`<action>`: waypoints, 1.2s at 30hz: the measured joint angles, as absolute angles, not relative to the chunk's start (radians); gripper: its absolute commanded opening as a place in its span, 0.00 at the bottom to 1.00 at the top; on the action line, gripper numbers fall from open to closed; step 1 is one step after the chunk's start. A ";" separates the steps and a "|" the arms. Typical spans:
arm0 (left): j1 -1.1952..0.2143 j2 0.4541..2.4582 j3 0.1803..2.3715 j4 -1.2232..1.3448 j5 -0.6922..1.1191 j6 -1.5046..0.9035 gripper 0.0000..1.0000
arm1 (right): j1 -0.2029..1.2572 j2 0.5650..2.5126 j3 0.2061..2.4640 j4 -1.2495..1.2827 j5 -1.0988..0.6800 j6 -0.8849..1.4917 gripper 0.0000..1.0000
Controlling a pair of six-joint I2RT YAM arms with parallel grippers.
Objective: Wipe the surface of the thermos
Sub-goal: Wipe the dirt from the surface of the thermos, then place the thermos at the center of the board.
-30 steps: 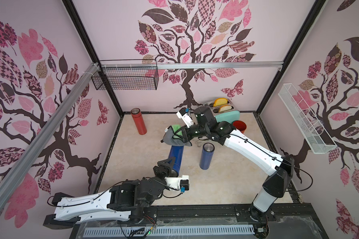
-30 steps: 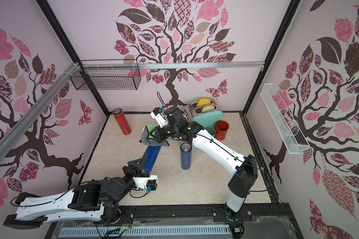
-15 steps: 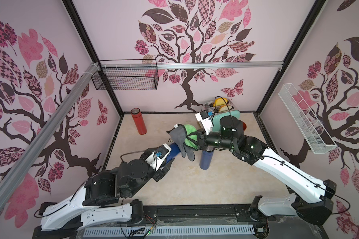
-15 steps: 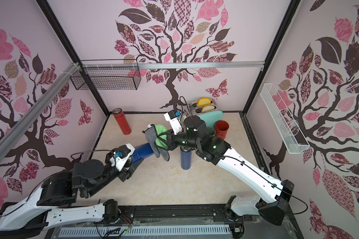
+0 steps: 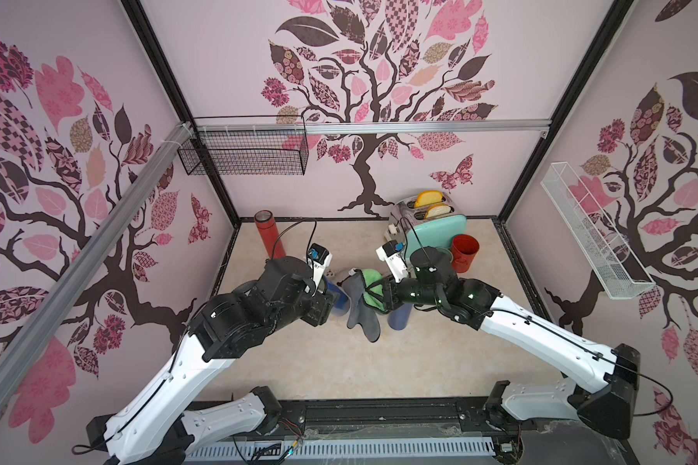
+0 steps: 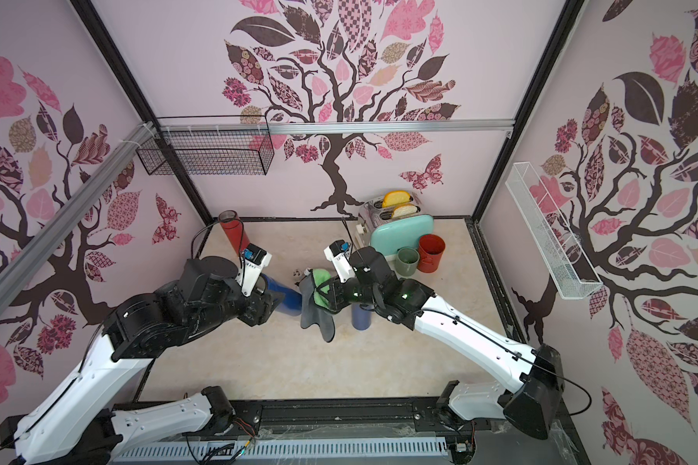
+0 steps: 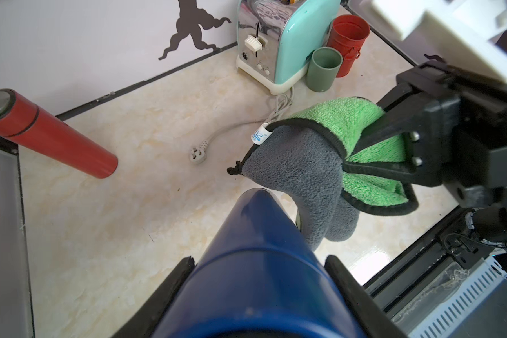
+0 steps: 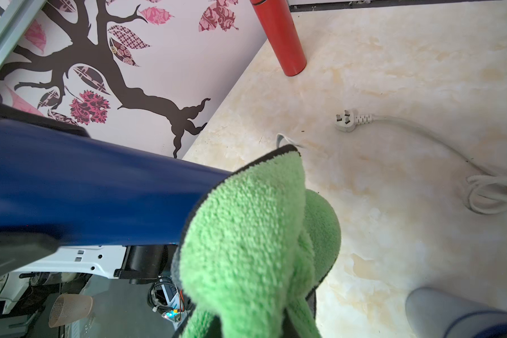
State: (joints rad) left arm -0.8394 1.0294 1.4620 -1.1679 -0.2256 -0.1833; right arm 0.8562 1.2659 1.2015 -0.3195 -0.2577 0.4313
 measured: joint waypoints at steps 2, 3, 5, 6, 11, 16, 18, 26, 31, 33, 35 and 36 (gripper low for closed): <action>-0.839 1.015 1.378 -1.136 -0.197 -0.183 0.00 | 0.856 1.227 1.206 -0.335 -0.258 0.431 0.00; -0.839 1.004 1.323 -1.116 -0.185 -0.183 0.00 | 0.856 1.203 1.209 -0.339 -0.258 0.433 0.00; -0.839 0.983 1.221 -1.085 -0.169 -0.182 0.00 | 0.856 1.156 1.220 -0.350 -0.257 0.439 0.00; -0.839 0.976 1.177 -1.077 -0.165 -0.181 0.00 | 0.856 1.133 1.225 -0.355 -0.255 0.442 0.00; -0.839 0.984 1.079 -1.034 -0.155 -0.183 0.00 | 0.856 1.056 1.224 -0.360 -0.255 0.457 0.00; -0.839 1.013 1.025 -0.931 -0.157 -0.183 0.00 | 0.856 1.014 1.133 -0.339 -0.254 0.483 0.00; -0.839 1.023 1.003 -0.899 -0.164 -0.181 0.00 | 0.856 1.013 1.100 -0.340 -0.247 0.491 0.00; -0.839 1.134 0.994 -0.853 -0.214 -0.166 0.00 | 0.856 1.012 1.088 -0.375 -0.210 0.490 0.00; -0.839 1.148 0.995 -0.840 -0.230 -0.159 0.00 | 0.856 1.012 1.087 -0.379 -0.196 0.490 0.00; -0.839 1.148 0.994 -0.839 -0.238 -0.160 0.00 | 0.856 1.012 1.087 -0.379 -0.191 0.490 0.00; -0.839 1.147 0.990 -0.833 -0.246 -0.161 0.08 | 0.856 1.012 1.087 -0.380 -0.186 0.490 0.00; -0.839 1.145 0.987 -0.830 -0.249 -0.161 0.18 | 0.856 1.012 1.087 -0.381 -0.185 0.491 0.00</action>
